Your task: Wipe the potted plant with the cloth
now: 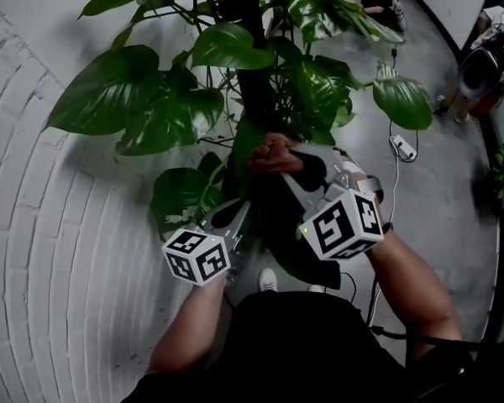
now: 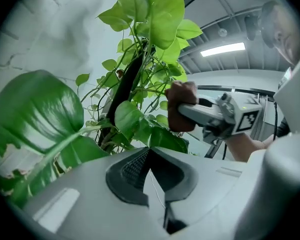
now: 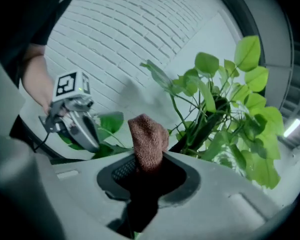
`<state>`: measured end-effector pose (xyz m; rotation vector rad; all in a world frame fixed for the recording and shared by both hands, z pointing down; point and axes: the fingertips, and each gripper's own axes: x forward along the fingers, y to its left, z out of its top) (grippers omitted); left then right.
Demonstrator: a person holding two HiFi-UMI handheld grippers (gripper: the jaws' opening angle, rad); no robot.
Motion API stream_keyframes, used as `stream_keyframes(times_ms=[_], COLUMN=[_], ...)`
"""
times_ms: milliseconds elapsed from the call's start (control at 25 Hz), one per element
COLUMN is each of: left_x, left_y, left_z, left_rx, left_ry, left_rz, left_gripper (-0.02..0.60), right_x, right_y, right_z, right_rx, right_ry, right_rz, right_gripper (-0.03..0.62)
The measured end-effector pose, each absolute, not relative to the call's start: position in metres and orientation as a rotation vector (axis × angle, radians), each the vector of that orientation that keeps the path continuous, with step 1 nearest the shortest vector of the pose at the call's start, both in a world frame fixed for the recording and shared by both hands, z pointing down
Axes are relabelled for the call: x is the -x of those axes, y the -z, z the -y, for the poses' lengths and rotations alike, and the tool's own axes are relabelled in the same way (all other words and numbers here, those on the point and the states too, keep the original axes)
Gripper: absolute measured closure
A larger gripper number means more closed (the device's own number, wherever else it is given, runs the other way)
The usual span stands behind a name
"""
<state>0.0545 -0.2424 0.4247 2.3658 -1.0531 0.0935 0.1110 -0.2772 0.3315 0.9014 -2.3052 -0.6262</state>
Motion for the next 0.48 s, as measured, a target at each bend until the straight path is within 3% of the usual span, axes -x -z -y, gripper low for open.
stream_keyframes(times_ms=[480], left_x=[-0.056], left_y=[-0.420], left_z=[0.243], left_rx=[-2.386], left_ry=[-0.114], left_rz=[1.033], left_gripper=[0.565], right_x=[-0.134], right_y=[-0.399], right_z=[0.356], right_rx=[-0.893], right_ry=[0.361], right_rz=[2.223], right_gripper=[0.525])
